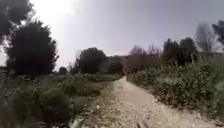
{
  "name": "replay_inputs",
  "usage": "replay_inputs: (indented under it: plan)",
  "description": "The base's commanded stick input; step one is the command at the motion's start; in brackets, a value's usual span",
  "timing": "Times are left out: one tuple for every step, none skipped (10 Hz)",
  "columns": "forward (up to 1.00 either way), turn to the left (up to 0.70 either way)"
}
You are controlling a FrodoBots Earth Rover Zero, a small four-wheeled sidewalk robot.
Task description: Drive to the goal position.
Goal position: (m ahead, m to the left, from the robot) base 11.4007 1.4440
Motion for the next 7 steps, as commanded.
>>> replay_inputs:
  plan:
    - [1.0,0.0]
    - [1.0,-0.1]
    - [1.0,-0.28]
    - [1.0,-0.4]
    - [1.0,-0.4]
    - [1.0,-0.4]
    - [1.0,-0.39]
